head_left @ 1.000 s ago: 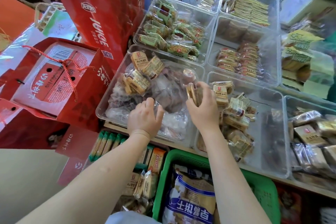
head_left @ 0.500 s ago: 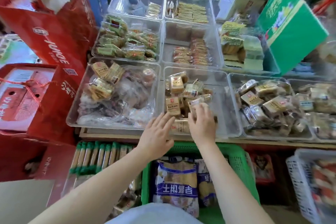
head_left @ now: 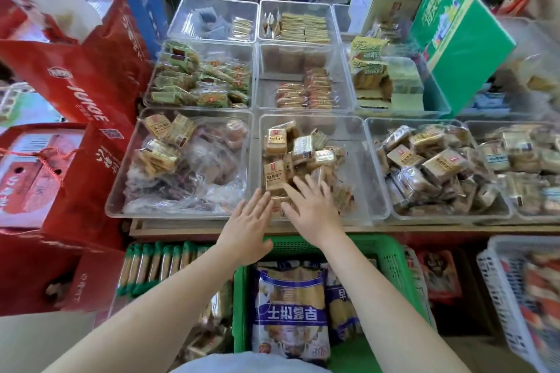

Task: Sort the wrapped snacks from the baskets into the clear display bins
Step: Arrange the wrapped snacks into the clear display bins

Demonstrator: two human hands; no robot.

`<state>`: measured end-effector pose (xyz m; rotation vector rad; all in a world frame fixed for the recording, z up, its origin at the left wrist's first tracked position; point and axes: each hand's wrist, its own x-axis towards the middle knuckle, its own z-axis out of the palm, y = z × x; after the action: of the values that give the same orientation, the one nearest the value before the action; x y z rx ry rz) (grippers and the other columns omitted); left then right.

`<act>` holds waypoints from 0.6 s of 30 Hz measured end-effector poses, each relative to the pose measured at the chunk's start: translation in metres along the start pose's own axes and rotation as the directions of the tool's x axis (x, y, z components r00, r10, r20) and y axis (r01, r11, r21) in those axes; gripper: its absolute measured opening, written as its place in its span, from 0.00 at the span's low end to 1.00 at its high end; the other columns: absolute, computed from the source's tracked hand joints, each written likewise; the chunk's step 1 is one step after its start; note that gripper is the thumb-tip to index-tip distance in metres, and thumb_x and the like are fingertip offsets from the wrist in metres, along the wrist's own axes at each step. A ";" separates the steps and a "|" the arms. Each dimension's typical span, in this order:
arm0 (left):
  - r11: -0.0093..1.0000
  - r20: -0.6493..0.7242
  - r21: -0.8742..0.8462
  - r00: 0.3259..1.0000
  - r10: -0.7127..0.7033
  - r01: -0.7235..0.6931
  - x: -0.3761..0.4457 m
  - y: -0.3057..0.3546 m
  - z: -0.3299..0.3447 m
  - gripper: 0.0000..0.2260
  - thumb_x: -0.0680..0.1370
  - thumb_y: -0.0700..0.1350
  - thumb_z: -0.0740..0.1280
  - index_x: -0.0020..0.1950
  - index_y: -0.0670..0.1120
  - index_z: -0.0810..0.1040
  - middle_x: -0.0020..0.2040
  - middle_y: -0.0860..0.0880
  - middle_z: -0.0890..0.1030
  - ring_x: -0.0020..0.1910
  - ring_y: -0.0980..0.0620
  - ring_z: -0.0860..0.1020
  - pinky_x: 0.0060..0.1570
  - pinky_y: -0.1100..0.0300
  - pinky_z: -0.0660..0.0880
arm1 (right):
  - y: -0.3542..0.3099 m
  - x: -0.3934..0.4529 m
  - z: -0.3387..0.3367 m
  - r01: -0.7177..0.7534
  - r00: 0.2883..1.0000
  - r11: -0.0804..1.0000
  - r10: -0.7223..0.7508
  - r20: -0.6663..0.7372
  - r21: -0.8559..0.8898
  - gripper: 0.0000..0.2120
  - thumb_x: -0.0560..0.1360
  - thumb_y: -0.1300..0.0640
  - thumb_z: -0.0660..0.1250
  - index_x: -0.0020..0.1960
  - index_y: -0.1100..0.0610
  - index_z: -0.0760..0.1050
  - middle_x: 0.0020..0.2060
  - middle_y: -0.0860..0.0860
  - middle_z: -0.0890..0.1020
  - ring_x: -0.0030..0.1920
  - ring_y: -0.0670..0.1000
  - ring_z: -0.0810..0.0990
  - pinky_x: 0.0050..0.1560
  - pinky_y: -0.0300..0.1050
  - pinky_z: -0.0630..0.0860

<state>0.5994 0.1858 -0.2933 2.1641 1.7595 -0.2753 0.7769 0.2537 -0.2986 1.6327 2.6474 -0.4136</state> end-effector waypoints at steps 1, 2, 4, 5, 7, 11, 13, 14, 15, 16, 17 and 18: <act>1.000 -0.003 -0.017 1.000 0.006 -0.007 0.000 -0.001 -0.001 0.39 0.79 0.56 0.59 0.81 0.48 0.39 0.80 0.49 0.35 0.77 0.50 0.30 0.78 0.49 0.38 | 0.000 -0.003 0.002 0.001 0.999 1.000 -0.001 0.040 0.005 0.29 0.82 0.36 0.42 0.81 0.45 0.55 0.80 0.49 0.59 0.81 0.51 0.49 0.79 0.59 0.41; 0.999 -0.004 -0.035 1.000 0.018 -0.018 0.001 -0.002 -0.003 0.39 0.79 0.56 0.60 0.81 0.49 0.40 0.80 0.50 0.36 0.77 0.50 0.31 0.78 0.49 0.38 | 0.003 -0.004 0.004 -0.048 0.997 0.999 0.048 0.055 0.006 0.30 0.82 0.35 0.42 0.80 0.46 0.55 0.80 0.49 0.60 0.80 0.50 0.50 0.79 0.59 0.42; 0.996 -0.026 -0.085 0.999 0.039 -0.041 -0.001 -0.007 -0.006 0.37 0.79 0.55 0.60 0.82 0.50 0.42 0.81 0.52 0.39 0.78 0.52 0.34 0.78 0.50 0.39 | 0.010 -0.003 0.001 -0.222 0.974 0.975 0.222 0.053 -0.002 0.31 0.82 0.36 0.42 0.78 0.50 0.63 0.79 0.51 0.60 0.81 0.51 0.49 0.77 0.62 0.41; 0.991 -0.053 -0.124 0.998 0.037 -0.043 -0.003 -0.011 -0.007 0.36 0.80 0.54 0.60 0.82 0.51 0.43 0.81 0.53 0.42 0.79 0.53 0.36 0.78 0.51 0.39 | 0.013 0.000 -0.001 -0.302 0.952 0.953 0.301 0.058 -0.004 0.31 0.82 0.37 0.43 0.76 0.52 0.66 0.79 0.53 0.61 0.81 0.53 0.50 0.77 0.62 0.41; 0.974 -0.143 -0.225 0.990 -0.011 -0.022 -0.012 -0.021 -0.008 0.33 0.80 0.52 0.60 0.82 0.51 0.48 0.82 0.53 0.48 0.80 0.53 0.44 0.78 0.53 0.42 | 0.011 0.006 -0.003 -0.339 0.941 0.941 0.339 -0.012 -0.007 0.28 0.83 0.40 0.46 0.71 0.54 0.71 0.77 0.55 0.65 0.80 0.56 0.54 0.77 0.63 0.42; 0.895 -0.392 -0.439 0.878 -0.274 0.083 -0.034 -0.055 -0.007 0.21 0.79 0.46 0.65 0.72 0.47 0.72 0.70 0.49 0.73 0.71 0.48 0.68 0.70 0.53 0.62 | -0.026 0.026 0.000 -0.121 0.955 0.990 0.137 -0.262 0.079 0.22 0.81 0.46 0.51 0.60 0.56 0.79 0.63 0.54 0.79 0.68 0.57 0.72 0.73 0.62 0.59; 0.865 -0.455 -0.482 0.803 -0.385 0.141 -0.039 -0.082 -0.006 0.15 0.77 0.43 0.67 0.64 0.44 0.79 0.59 0.47 0.80 0.61 0.46 0.75 0.60 0.54 0.69 | -0.059 0.042 0.004 -0.002 0.960 0.990 0.043 -0.278 0.145 0.22 0.79 0.47 0.51 0.57 0.56 0.79 0.59 0.54 0.80 0.63 0.57 0.75 0.68 0.61 0.66; 0.848 -0.465 -0.500 0.772 -0.434 0.176 -0.041 -0.096 -0.006 0.13 0.77 0.42 0.68 0.60 0.43 0.80 0.55 0.47 0.81 0.57 0.45 0.76 0.57 0.54 0.71 | -0.077 0.051 0.007 0.046 0.963 0.987 -0.002 -0.268 0.156 0.21 0.79 0.47 0.52 0.58 0.57 0.78 0.58 0.55 0.79 0.63 0.58 0.75 0.67 0.61 0.67; 0.833 -0.472 -0.512 0.740 -0.478 0.212 -0.042 -0.110 -0.008 0.11 0.76 0.42 0.68 0.58 0.43 0.81 0.53 0.47 0.81 0.55 0.45 0.77 0.54 0.53 0.72 | -0.094 0.059 0.010 0.082 0.967 0.984 -0.041 -0.250 0.157 0.19 0.79 0.49 0.54 0.60 0.57 0.77 0.60 0.56 0.78 0.64 0.59 0.75 0.67 0.61 0.67; 0.819 -0.485 -0.520 0.707 -0.515 0.240 -0.043 -0.124 -0.011 0.11 0.75 0.42 0.67 0.56 0.42 0.82 0.52 0.46 0.81 0.53 0.44 0.77 0.53 0.52 0.74 | -0.108 0.068 0.014 0.104 0.972 0.983 -0.068 -0.226 0.152 0.19 0.79 0.49 0.56 0.63 0.58 0.76 0.62 0.57 0.77 0.65 0.59 0.73 0.68 0.61 0.66; 0.805 -0.495 -0.530 0.673 -0.550 0.268 -0.044 -0.137 -0.013 0.12 0.74 0.42 0.67 0.56 0.42 0.81 0.52 0.45 0.80 0.53 0.42 0.77 0.52 0.51 0.74 | -0.121 0.075 0.018 0.109 0.976 0.985 -0.079 -0.204 0.137 0.19 0.79 0.49 0.57 0.65 0.57 0.74 0.64 0.58 0.76 0.67 0.60 0.72 0.68 0.62 0.66; 0.784 -0.490 -0.543 0.644 -0.588 0.302 -0.043 -0.150 -0.017 0.13 0.74 0.42 0.67 0.57 0.41 0.81 0.54 0.43 0.80 0.54 0.41 0.76 0.52 0.49 0.74 | -0.131 0.082 0.022 0.102 0.979 0.988 -0.079 -0.189 0.114 0.21 0.78 0.48 0.56 0.66 0.57 0.73 0.65 0.59 0.75 0.68 0.60 0.71 0.68 0.63 0.66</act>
<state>0.4430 0.1796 -0.2828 1.5357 2.4449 0.7802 0.6215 0.2655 -0.3026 1.6639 2.8955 -0.4576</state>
